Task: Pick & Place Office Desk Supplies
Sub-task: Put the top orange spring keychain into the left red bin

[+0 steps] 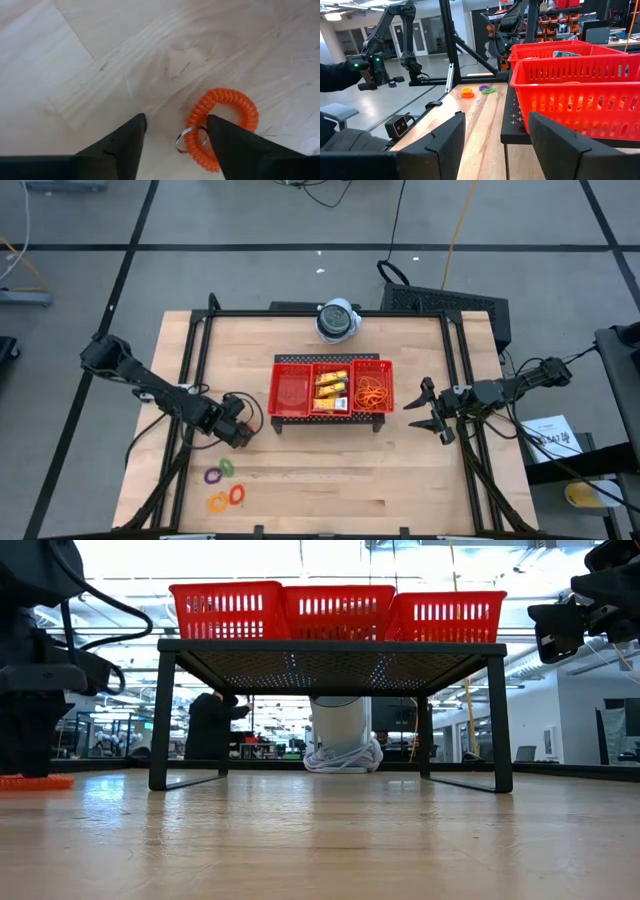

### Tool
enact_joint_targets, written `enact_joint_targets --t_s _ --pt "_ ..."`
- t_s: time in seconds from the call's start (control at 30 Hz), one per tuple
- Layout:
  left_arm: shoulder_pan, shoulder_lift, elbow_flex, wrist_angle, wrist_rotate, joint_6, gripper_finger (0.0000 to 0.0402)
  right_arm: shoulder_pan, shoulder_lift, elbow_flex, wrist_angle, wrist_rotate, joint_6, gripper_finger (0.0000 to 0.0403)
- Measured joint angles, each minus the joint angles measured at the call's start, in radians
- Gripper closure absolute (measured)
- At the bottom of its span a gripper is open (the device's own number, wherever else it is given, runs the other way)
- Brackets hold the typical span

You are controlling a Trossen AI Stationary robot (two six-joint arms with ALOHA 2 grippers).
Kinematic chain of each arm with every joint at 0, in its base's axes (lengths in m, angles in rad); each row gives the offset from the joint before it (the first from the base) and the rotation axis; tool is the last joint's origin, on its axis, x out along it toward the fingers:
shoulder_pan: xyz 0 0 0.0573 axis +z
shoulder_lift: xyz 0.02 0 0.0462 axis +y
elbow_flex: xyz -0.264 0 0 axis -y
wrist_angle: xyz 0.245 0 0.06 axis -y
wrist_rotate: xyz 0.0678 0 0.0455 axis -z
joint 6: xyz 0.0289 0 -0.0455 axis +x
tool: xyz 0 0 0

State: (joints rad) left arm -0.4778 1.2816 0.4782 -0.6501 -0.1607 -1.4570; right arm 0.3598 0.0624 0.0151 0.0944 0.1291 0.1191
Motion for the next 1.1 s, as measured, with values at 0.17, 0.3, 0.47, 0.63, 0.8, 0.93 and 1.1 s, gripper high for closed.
enact_joint_targets --t_s 0.17,0.3,0.47,0.63,0.8,0.93,1.1 --pt "0.000 0.000 -0.002 -0.004 -0.017 -0.004 0.0234 0.000 0.000 0.000 0.000 0.000 0.000 0.0197" --pt "0.000 0.000 -0.003 -0.008 -0.025 -0.005 0.0266 0.000 0.000 0.000 0.000 0.000 0.000 0.0197" --pt "-0.002 0.002 -0.003 -0.008 -0.061 -0.034 0.0287 0.000 0.000 0.000 0.000 0.000 0.000 0.0197" --pt "-0.002 0.002 -0.003 -0.005 -0.075 -0.049 0.0286 0.000 0.000 0.000 0.000 0.000 0.000 0.0197" --pt "-0.002 0.002 -0.003 -0.002 -0.075 -0.049 0.0285 0.000 0.000 0.000 0.000 0.000 0.000 0.0197" --pt "-0.002 0.002 -0.003 -0.001 -0.076 -0.048 0.0285 0.000 0.000 0.000 0.000 0.000 0.000 0.0197" --pt "-0.001 0.003 -0.003 0.000 -0.077 -0.043 0.0285 0.000 0.000 0.000 0.000 0.000 0.000 0.0197"
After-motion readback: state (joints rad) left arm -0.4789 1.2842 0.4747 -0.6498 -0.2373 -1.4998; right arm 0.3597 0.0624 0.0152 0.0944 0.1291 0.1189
